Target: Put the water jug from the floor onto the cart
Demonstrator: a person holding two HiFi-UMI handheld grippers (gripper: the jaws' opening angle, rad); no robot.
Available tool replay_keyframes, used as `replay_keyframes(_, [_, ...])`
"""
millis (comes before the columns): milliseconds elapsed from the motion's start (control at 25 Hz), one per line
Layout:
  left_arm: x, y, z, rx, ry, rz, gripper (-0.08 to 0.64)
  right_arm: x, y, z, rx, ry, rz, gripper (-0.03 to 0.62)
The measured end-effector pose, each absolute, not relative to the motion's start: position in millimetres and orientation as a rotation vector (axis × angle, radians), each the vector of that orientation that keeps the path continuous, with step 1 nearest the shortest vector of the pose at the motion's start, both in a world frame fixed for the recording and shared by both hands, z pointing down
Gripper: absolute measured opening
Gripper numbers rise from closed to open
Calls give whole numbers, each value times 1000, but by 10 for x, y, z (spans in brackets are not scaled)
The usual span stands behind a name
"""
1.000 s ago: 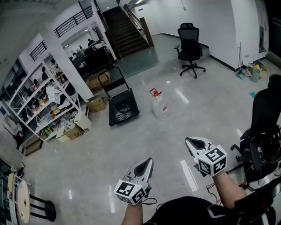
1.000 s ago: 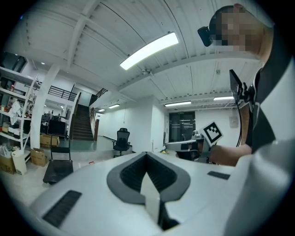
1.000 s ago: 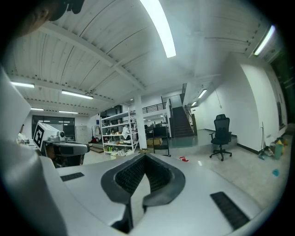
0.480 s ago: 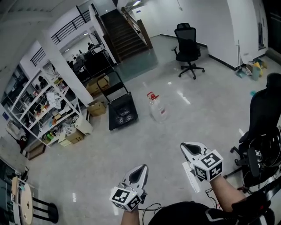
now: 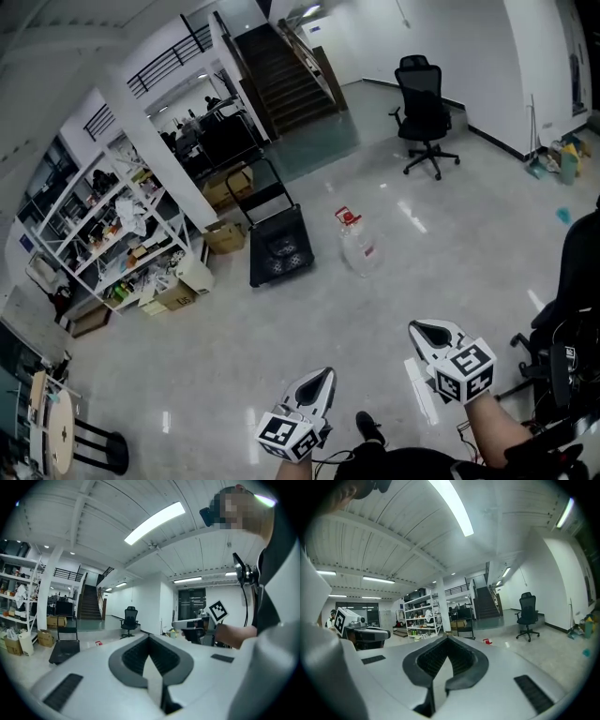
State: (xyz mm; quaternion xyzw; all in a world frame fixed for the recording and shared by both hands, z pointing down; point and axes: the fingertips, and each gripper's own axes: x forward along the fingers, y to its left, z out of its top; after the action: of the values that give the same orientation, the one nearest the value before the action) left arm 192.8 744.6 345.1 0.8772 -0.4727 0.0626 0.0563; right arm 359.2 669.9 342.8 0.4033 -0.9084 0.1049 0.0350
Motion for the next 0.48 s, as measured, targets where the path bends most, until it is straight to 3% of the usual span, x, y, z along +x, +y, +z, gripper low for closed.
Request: replay_keyframes(480, [736, 5765, 3439, 2681, -1374, 41, -2, 2482, 5150, 3339, 1308, -2695, 261, 0])
